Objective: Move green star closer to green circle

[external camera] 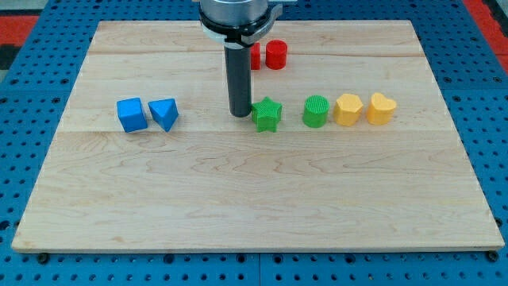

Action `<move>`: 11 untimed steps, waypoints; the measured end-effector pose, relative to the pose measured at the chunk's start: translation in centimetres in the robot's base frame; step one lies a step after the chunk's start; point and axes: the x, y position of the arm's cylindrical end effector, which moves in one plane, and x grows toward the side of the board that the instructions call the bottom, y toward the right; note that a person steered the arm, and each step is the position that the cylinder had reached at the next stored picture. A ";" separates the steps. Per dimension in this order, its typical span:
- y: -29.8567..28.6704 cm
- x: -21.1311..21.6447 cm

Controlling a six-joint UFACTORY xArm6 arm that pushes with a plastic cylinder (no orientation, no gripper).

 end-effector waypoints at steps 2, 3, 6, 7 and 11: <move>-0.2 0.0; -0.2 0.0; -2.8 1.5; -1.1 1.5; 3.8 1.5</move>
